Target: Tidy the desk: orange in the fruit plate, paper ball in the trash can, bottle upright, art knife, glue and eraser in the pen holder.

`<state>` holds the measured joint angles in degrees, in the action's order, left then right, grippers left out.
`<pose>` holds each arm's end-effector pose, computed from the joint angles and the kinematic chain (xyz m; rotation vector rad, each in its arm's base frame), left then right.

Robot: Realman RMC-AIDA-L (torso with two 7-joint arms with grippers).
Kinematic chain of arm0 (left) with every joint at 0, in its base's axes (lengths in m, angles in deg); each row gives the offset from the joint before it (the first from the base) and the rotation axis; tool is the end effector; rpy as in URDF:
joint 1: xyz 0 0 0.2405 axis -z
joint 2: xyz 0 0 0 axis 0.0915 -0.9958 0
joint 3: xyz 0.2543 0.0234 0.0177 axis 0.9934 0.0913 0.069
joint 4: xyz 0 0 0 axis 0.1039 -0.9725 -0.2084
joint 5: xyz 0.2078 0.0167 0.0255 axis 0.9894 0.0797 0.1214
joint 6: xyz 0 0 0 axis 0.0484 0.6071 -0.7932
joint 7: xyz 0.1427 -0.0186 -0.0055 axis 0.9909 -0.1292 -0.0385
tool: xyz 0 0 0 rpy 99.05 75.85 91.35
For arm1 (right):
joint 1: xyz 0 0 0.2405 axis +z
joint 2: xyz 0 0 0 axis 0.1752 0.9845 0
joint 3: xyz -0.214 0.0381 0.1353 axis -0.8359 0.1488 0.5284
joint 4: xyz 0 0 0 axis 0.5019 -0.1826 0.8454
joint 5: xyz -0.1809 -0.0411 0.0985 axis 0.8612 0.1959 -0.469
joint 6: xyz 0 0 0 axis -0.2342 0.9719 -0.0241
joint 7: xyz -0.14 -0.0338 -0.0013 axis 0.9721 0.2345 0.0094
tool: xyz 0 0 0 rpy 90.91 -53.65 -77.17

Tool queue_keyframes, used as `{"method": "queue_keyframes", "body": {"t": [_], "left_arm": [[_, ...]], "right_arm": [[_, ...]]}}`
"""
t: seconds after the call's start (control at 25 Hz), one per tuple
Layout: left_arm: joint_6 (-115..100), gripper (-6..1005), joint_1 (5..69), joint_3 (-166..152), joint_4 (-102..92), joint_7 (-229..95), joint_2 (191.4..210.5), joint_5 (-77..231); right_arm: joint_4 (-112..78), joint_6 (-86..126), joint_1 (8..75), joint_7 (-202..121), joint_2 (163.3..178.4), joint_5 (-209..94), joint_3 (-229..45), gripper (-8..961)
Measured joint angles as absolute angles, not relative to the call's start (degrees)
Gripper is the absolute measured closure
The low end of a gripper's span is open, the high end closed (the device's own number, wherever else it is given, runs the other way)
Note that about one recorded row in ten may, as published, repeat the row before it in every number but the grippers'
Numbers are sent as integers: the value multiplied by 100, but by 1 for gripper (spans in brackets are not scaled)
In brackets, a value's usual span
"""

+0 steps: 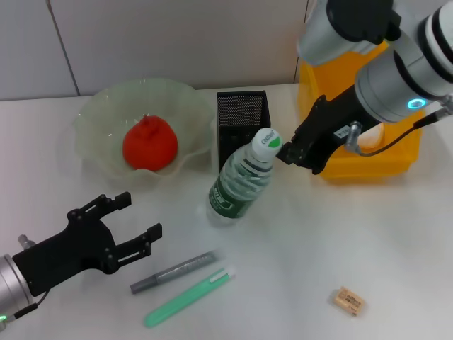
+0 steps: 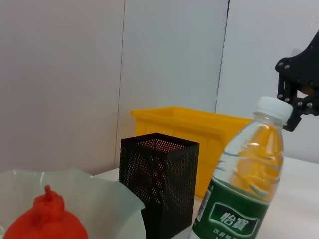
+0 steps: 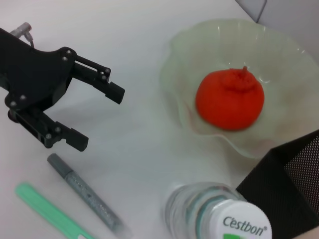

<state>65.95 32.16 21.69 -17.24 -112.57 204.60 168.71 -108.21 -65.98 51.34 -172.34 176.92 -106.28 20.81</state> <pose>-0.3011 0.2971 -0.0431 -2.4697 -0.4728 -0.7996 0.1032 0.3690 0.0336 -2.7123 0.3951 -0.3572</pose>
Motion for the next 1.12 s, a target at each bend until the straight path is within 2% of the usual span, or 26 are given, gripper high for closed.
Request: {"method": "queue_keyframes", "body": {"t": [0.56,0.88,1.04,1.12], "left_arm": [[6593,170,3123,2169,-1724,-11257,20460,16869],[6595,171,3049,2169,-1786,-11257,20460,16836],[6597,171,3028,2169,-1787,-11257,20460,16813],[6597,171,3028,2169,-1787,-11257,20460,16813]], "right_arm": [[-10659,-6388,5289,-17239,17693,-10597,1861,886],[-11351,-6820,5204,-17309,17688,-10631,2752,869],[-11607,-7079,5301,-17761,17574,-10619,3387,861],[-11562,-7095,5330,-17874,17562,-10645,3505,857]]}}
